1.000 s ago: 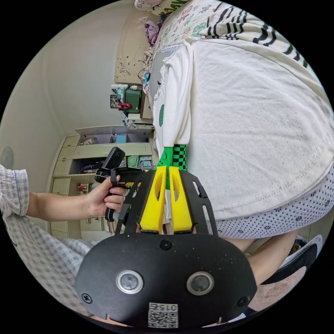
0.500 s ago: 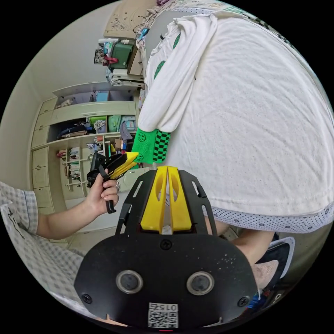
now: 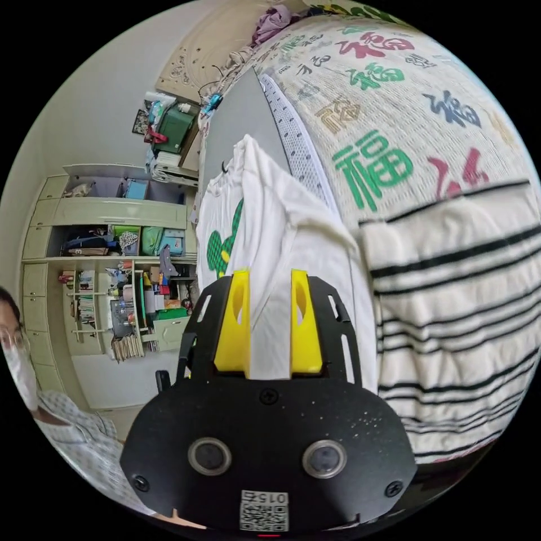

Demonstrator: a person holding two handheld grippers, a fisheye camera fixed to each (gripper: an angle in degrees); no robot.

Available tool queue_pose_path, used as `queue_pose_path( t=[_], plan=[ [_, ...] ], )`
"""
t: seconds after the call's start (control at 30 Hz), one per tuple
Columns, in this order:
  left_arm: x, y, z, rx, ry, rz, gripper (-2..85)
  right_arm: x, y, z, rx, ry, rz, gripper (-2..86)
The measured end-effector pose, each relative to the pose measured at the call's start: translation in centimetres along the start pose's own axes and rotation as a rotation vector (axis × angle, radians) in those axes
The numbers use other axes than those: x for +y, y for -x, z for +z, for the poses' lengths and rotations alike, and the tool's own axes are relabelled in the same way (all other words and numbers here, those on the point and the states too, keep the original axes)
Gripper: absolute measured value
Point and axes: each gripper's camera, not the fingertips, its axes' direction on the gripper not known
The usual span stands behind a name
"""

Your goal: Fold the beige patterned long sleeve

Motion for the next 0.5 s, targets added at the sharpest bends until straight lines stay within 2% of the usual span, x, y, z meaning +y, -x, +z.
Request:
queue_pose_path(
  t=[0.1,0.2,0.27,0.4,0.5],
  plan=[
    [0.1,0.9,-0.8,0.024,-0.045,-0.025,6.1,-6.9,-1.4,4.2,-0.047,0.085,0.083,10.6],
    [0.1,1.0,-0.4,0.076,-0.036,-0.03,1.5,-10.8,-2.7,7.5,0.018,0.169,0.137,3.4],
    [0.3,0.1,-0.2,0.034,-0.016,-0.012,0.0,-12.3,-2.5,8.2,0.05,0.189,0.101,1.5],
    [1.6,-0.4,0.7,-0.108,0.054,-0.035,0.0,-14.6,-2.1,8.5,0.251,0.191,-0.036,0.3],
    [2.6,0.6,1.7,-0.156,0.121,-0.077,1.9,-16.2,-3.6,9.6,0.269,0.233,-0.039,0.2]
  ],
)
